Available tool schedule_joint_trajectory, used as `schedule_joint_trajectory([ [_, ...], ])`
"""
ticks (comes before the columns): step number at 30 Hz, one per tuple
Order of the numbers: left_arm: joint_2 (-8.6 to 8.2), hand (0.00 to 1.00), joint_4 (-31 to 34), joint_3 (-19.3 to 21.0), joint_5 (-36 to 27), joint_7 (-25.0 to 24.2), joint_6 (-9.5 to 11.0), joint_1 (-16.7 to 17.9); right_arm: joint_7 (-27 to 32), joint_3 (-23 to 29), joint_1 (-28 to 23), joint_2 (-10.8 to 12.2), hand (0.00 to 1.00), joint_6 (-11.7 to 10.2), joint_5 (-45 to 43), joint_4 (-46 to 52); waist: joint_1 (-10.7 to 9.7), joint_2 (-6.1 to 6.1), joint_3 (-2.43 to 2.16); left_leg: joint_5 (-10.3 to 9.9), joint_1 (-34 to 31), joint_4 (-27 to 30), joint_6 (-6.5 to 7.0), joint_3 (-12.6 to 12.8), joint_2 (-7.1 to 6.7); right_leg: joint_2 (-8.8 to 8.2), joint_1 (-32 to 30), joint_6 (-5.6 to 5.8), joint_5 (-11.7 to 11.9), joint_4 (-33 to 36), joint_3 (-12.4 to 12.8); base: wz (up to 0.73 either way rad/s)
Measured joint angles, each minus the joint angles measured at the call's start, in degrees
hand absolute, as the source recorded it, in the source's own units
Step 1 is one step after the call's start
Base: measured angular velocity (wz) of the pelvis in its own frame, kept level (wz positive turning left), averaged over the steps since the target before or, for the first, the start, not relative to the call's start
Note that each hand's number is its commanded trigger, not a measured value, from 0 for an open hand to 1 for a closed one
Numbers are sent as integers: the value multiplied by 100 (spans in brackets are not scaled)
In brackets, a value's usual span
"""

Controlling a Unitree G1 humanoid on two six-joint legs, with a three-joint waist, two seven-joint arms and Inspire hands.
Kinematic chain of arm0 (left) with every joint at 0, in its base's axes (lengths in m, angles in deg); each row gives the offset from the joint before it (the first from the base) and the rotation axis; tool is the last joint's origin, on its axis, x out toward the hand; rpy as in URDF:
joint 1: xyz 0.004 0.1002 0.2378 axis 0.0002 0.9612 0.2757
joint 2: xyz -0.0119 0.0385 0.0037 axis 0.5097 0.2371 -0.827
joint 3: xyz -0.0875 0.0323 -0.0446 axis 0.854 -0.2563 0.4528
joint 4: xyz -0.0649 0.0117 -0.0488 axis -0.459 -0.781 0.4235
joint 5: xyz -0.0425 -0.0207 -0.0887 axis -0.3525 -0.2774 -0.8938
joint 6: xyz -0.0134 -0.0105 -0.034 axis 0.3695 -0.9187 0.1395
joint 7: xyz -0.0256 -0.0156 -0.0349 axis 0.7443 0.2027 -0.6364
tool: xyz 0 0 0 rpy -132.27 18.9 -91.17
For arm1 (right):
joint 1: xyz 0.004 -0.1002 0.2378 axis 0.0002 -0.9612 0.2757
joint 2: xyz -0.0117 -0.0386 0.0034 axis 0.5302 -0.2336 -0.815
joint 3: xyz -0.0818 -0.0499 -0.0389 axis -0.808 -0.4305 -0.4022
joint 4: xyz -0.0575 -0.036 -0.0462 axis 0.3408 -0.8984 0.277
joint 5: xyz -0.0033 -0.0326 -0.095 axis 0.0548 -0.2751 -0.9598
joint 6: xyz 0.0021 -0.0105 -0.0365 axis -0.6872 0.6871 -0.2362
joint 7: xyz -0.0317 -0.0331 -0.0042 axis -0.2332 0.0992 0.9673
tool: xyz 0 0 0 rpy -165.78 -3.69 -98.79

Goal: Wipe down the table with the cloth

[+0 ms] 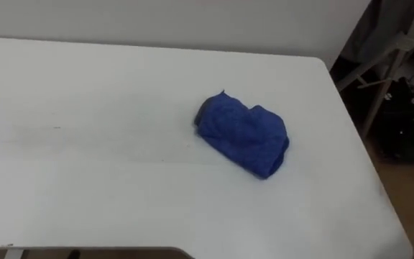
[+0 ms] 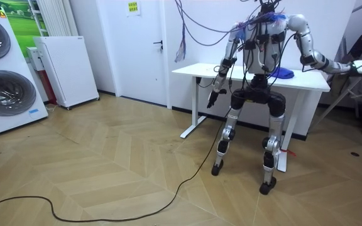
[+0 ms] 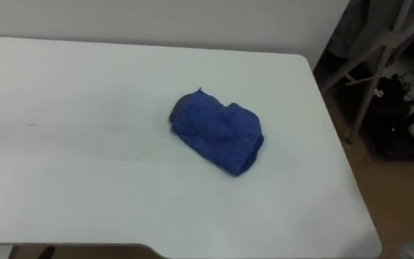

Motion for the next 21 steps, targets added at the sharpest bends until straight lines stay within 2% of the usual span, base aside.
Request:
schedule_joint_trajectory([
  [1, 30, 0, 1, 11, -4, 0, -25, 17, 22, 63, -15, -8, 0, 9, 162, -330, -41, -73, 14, 0, 5, 0, 0, 3, 0, 0, 13, -3, -3, -4, -1, 0],
  [4, 98, 0, 41, 34, 10, -1, -90, 100, 30, 183, -175, -8, 0, 49, 627, -1106, -74, -133, -1, -3, -28, 23, 1, 28, -2, 3, -11, -3, -8, -63, 30, 0],
  [8, 146, 0, 70, 168, 7, -5, -174, 149, 74, 446, -334, -16, 0, 68, 1369, -1869, -95, -108, -1, -12, -39, 23, 5, 48, -3, 49, -2, -10, -13, -109, 213, -1],
  [11, 170, 0, 83, 192, 1, -5, -174, 200, 70, 447, -411, -52, 0, 70, 1612, -2581, -177, -16, -23, -12, -48, 21, 5, 48, -3, 57, 22, -13, -11, -116, 232, 0],
  [12, 169, 0, 87, 188, 1, -5, -175, 220, 32, 439, -465, -52, 0, 71, 1682, -2778, -198, 47, -39, -12, -45, 12, 5, 48, -3, 56, 20, -13, -11, -104, 232, 0],
  [14, 168, 0, 87, 187, 1, -5, -175, 219, -86, 419, -513, -51, 0, 86, 1719, -3121, -224, 100, -29, -12, -37, 11, 5, 49, -3, 56, 13, -14, -11, -87, 237, -2],
  [15, 164, 0, 80, 187, 3, -3, -177, 225, -160, 420, -521, -51, 0, 181, 1731, -3291, -225, 149, -15, -12, -28, 8, 5, 75, -3, 55, -7, -16, -15, -60, 274, -12],
  [17, 150, 0, 50, 187, 2, 5, -188, 227, -258, 418, -567, -42, 0, 256, 1785, -3435, -229, 207, -17, -12, 13, -5, 6, 129, -8, 56, -11, -16, -18, -56, 360, -13],
  [18, 135, 0, 44, 181, 4, 18, -198, 229, -318, 388, -645, 8, 0, 284, 1785, -3475, -234, 247, -26, -12, 55, -18, 7, 134, -15, 44, 17, -15, -30, -62, 364, 0],
  [21, 113, 0, -106, 159, 19, 37, -206, 219, -553, 166, -711, 254, 0, 356, 1780, -3723, -232, 246, -41, -10, 64, 28, 11, 126, -29, 24, 33, -17, -84, -49, 375, 6],
])
